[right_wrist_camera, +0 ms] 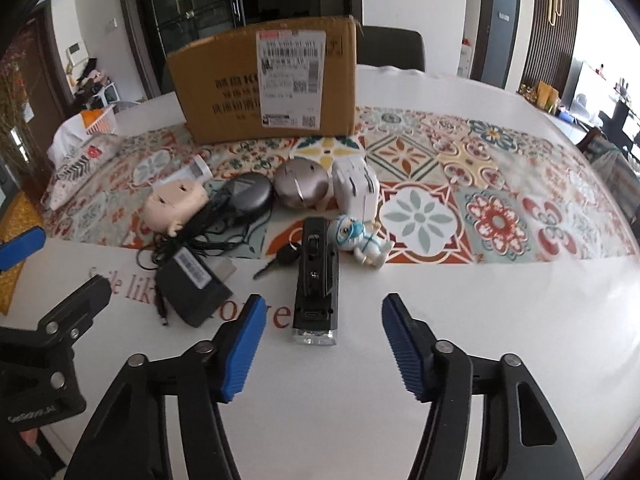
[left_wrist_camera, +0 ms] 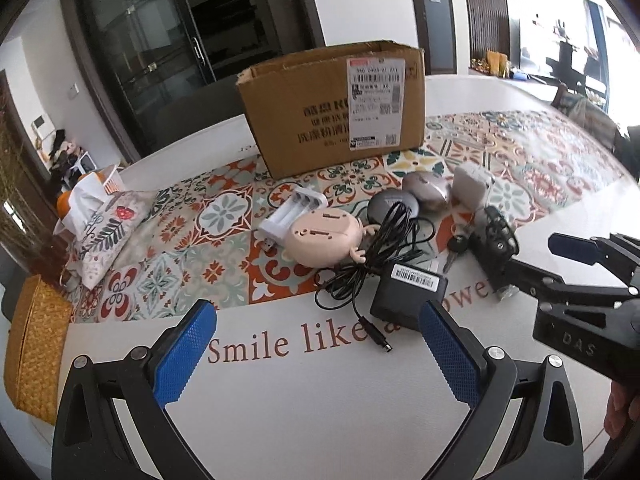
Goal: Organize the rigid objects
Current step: 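Grasp the black flashlight with the right tool while the left tool approaches the black adapter, then grasp the black power adapter with the left tool while the right tool holds the flashlight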
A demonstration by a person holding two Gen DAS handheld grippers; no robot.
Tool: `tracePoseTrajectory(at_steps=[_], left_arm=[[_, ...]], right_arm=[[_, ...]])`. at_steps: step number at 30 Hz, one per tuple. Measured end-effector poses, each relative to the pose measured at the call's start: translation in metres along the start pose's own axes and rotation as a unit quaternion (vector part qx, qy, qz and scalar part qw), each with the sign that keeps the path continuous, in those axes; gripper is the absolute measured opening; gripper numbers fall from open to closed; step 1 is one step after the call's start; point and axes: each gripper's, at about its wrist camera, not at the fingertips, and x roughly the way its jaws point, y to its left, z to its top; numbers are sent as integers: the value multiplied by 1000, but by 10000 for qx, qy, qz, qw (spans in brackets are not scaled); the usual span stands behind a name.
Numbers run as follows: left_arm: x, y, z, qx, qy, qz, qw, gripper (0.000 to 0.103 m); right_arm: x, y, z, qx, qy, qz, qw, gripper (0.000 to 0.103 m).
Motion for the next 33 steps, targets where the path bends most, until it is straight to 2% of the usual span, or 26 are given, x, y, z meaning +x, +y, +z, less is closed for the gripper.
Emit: tracePoseTrajectory(at_steps=[4, 6, 8, 13, 21, 26, 33], left_arm=[[10, 1, -3, 47, -23, 13, 10000, 103], [13, 3, -3, 33, -26, 4, 10000, 103], [17, 4, -4, 47, -36, -32, 10000, 103], [24, 3, -7, 113, -71, -92, 9999, 103], [30, 0, -12, 198, -72, -233, 9995, 103], [32, -3, -13, 281, -78, -309, 9991, 103], [24, -17, -9, 552, -180, -634, 9963, 98]], right_arm=[[15, 1, 0, 46, -41, -27, 10000, 56], [24, 2, 1, 59, -36, -29, 10000, 48], [30, 2, 3, 72, -31, -33, 10000, 45], [41, 4, 4, 123, -55, -75, 9999, 42], [49, 8, 0, 34, -149, -264, 9995, 30], [46, 7, -1, 11, -131, -283, 9995, 30], [20, -2, -10, 31, -159, -385, 9991, 30]])
